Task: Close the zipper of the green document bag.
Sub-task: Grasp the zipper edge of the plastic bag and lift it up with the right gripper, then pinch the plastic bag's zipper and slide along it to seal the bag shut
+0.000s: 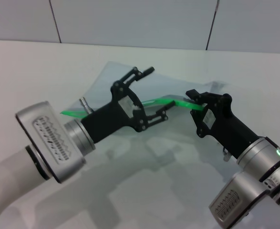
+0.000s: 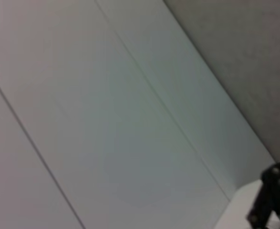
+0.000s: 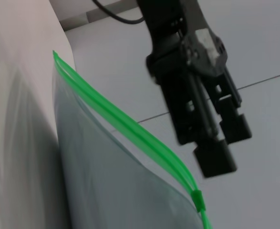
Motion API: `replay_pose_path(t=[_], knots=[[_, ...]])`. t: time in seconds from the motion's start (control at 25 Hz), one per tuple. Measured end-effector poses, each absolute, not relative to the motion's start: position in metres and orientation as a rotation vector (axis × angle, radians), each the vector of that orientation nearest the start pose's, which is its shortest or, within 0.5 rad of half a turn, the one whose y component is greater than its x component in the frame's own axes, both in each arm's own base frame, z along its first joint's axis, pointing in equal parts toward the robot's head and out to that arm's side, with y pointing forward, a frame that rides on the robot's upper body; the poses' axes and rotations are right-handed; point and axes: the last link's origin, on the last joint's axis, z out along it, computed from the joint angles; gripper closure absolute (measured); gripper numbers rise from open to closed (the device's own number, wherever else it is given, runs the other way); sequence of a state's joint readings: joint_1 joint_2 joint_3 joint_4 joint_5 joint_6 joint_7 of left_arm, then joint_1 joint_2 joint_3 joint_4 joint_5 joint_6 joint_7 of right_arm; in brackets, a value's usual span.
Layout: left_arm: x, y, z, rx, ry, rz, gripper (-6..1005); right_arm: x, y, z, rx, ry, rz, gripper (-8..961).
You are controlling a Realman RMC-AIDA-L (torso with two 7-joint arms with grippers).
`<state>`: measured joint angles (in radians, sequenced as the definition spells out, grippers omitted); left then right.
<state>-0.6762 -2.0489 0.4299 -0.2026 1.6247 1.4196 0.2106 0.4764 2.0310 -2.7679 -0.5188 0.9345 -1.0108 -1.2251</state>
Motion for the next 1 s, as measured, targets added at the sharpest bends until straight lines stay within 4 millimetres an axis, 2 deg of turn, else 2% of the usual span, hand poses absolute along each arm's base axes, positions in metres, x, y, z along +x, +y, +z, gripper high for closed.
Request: replay_pose_path(t=[0.24, 1.0], knots=[[-0.227, 0.317, -0.088, -2.169, 0.435, -0.671, 215, 0.234, 0.308, -0.108, -1.859, -0.860, 0.050, 887], [-0.228, 0.321, -0.087, -2.126, 0.532, -0.590, 233, 0.228, 0.300, -0.115, -1.871, -0.924, 0.080, 873]])
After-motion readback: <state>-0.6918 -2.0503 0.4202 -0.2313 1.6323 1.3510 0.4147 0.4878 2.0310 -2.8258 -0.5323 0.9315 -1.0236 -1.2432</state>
